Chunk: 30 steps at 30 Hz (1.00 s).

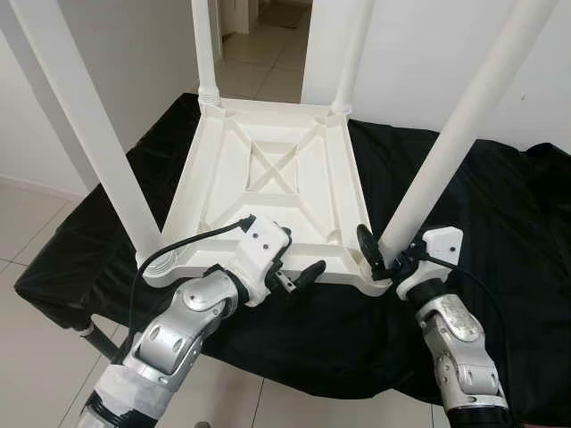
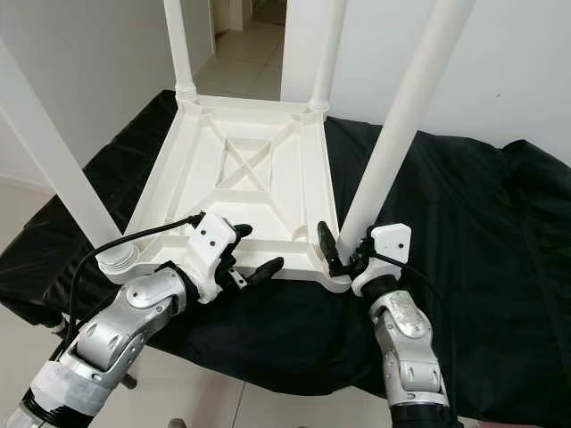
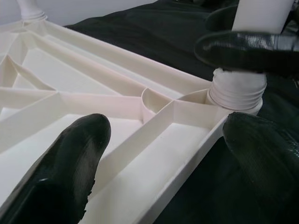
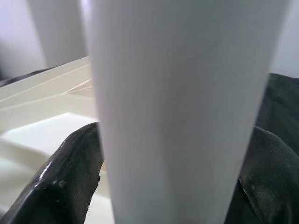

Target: Building children table

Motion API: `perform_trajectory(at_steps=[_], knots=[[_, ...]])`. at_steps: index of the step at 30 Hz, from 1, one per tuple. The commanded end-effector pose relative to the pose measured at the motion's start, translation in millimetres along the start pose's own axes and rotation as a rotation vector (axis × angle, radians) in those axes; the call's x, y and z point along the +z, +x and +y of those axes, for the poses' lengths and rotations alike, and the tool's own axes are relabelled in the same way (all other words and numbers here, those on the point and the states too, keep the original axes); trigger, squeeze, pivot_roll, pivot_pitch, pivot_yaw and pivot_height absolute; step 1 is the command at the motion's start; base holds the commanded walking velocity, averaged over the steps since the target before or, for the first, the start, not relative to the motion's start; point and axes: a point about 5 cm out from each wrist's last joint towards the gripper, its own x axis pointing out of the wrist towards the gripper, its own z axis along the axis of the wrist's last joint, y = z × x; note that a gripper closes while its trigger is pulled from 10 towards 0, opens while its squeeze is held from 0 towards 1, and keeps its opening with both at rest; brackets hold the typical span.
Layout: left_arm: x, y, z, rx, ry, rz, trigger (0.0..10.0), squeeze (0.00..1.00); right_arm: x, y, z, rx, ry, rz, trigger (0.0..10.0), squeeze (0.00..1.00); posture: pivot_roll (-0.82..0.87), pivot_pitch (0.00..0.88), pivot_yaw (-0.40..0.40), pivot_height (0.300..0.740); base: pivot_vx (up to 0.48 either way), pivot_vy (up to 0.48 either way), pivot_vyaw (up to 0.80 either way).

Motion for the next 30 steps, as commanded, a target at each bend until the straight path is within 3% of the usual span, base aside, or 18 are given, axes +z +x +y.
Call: perform_trajectory(at_steps=[1, 3, 10, 11, 12, 13, 26, 27, 30], knots=[[3, 3.8, -1.2, -0.035, 0.008, -0.002, 10.0, 0.0, -2, 1.1, -1.8, 0.065, 0.012, 0.009, 10.0, 0.0, -0.04, 0.0, -0.04, 0.74, 0.0, 0.0, 0.0], [3, 6.0, -2.9, -0.063, -0.032, 0.008, 10.0, 0.0, -6, 1.0, -4.5, 0.181, 0.0, 0.049, 10.0, 0.0, -0.04, 0.0, -0.029, 0.74, 0.0, 0.0, 0.0], [2, 6.1, -10.7, -0.134, -0.034, 0.027, 10.0, 0.0, -7, 5.0, -11.8, 0.242, -0.016, 0.072, 10.0, 0.0, -0.04, 0.0, -0.024, 0.74, 0.0, 0.0, 0.0], [2, 6.0, -13.7, -0.165, -0.059, 0.044, 10.0, 0.0, -7, 7.6, -15.0, 0.246, -0.028, 0.073, 4.0, 0.0, -0.04, 0.0, -0.022, 0.74, 0.0, 0.0, 0.0], [2, 6.0, -13.7, -0.165, -0.059, 0.044, 10.0, 0.0, -7, 7.6, -15.0, 0.246, -0.028, 0.073, 4.0, 0.0, -0.04, 0.0, -0.022, 0.74, 0.0, 0.0, 0.0], [3, 5.6, -16.2, -0.19, -0.078, 0.05, 10.0, 0.0, -9, 10.9, -18.7, 0.247, -0.045, 0.085, 0.0, 0.0, -0.04, 0.0, -0.025, 0.74, 0.0, 0.0, 0.0], [2, 2.7, -15.1, -0.165, -0.039, 0.036, 10.0, 0.0, -14, 6.0, -19.2, 0.276, -0.022, 0.091, 0.0, 0.0, -0.03, 0.0, -0.032, 0.74, 0.0, 0.0, 0.0], [2, 2.7, -15.7, -0.167, -0.037, 0.038, 10.0, 0.0, -15, 6.0, -19.2, 0.272, -0.019, 0.093, 10.0, 0.0, -0.03, 0.0, -0.03, 0.74, 0.0, 0.0, 0.0], [2, 2.8, -16.6, -0.172, -0.036, 0.043, 10.0, 0.0, -16, 5.7, -17.8, 0.264, -0.016, 0.098, 10.0, 0.0, -0.04, 0.0, -0.03, 0.74, 0.0, 0.0, 0.0]])
